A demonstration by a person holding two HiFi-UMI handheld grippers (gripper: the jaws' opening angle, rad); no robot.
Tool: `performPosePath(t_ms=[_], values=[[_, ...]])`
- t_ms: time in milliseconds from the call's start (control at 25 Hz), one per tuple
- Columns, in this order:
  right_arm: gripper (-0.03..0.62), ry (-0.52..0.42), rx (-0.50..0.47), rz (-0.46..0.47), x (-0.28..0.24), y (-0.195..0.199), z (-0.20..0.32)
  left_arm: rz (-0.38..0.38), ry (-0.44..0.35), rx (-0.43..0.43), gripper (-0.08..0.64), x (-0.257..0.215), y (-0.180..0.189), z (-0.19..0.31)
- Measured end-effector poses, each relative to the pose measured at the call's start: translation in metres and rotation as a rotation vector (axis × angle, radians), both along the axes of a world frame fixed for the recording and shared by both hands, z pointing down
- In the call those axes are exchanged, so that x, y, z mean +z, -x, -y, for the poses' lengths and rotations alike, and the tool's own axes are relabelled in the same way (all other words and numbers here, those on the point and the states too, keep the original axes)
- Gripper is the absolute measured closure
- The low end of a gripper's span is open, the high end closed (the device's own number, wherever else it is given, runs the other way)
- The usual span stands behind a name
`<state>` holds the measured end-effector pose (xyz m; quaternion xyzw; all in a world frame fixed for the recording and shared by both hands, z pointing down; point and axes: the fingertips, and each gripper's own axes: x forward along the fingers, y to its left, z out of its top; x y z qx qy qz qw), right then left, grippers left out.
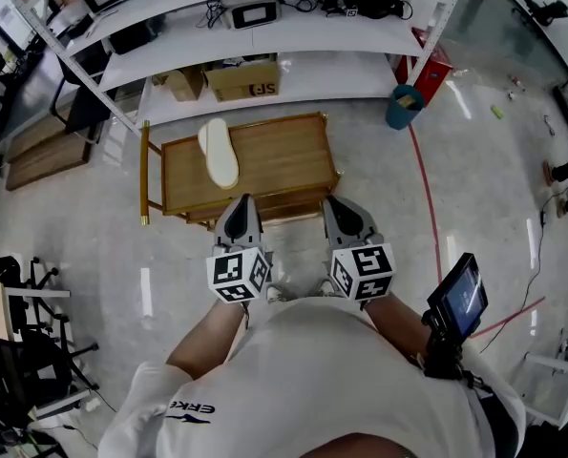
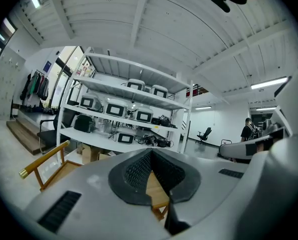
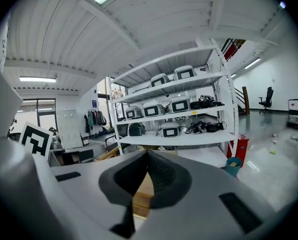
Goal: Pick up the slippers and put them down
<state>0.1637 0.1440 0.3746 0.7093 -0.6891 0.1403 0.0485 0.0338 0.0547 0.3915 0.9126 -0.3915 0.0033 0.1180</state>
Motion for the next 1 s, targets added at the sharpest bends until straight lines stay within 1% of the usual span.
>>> performPosePath(t_ms=[240,600,1000], values=[[0.588,-0.007,-0.005,0.022,0.004,-0.007,-0.004,0.012,-0.002,-0.012,0.557,0.002,-0.004,-0.006],[0.588,-0.004,-0.011,0.017,0.005,-0.007,-0.003,0.011,0.002,-0.035,0.557,0.004,0.001,-0.008],[0.588,-0.001,-0.007,0.014,0.007,-0.001,0.001,0.011,0.009,-0.037,0.557,0.007,0.008,-0.006]])
